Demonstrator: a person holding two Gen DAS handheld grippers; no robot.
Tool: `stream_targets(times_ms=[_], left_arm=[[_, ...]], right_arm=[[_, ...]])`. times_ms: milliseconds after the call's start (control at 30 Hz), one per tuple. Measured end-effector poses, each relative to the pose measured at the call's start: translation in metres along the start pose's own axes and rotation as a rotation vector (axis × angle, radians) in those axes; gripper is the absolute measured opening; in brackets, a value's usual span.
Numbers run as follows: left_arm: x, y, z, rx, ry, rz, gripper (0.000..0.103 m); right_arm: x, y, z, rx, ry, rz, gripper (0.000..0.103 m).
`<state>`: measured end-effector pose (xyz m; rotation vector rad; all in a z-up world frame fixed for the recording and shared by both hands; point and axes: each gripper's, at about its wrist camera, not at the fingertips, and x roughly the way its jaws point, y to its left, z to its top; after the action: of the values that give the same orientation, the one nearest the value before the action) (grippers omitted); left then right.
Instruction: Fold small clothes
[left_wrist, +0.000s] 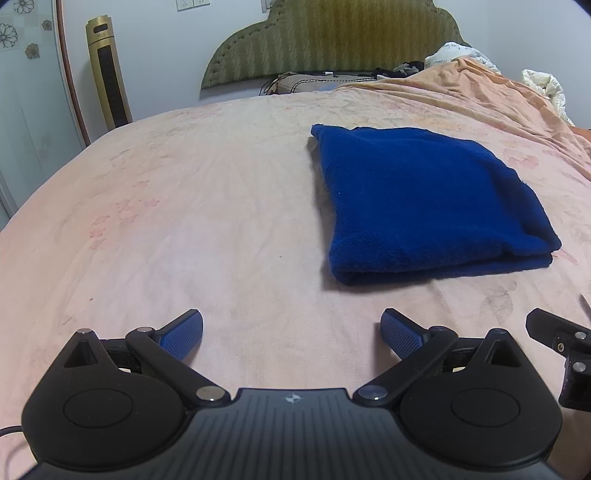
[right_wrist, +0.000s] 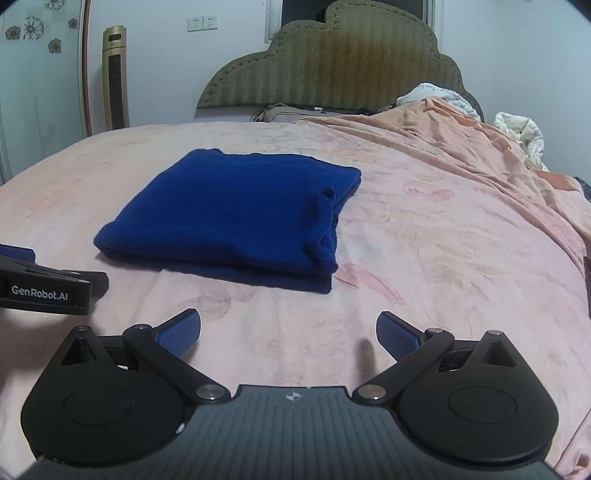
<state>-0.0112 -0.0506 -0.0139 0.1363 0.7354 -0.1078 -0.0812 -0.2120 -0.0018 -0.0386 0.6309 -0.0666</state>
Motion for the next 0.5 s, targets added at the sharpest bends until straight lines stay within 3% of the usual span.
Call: stream_targets(times_ms=[500], left_arm=[[-0.0018, -0.0004, -0.0005, 0.0, -0.003, 0.002, 0.103]], right_arm=[[-0.0047, -0.0008, 0.0012, 0.016, -0.005, 0.017, 0.102]])
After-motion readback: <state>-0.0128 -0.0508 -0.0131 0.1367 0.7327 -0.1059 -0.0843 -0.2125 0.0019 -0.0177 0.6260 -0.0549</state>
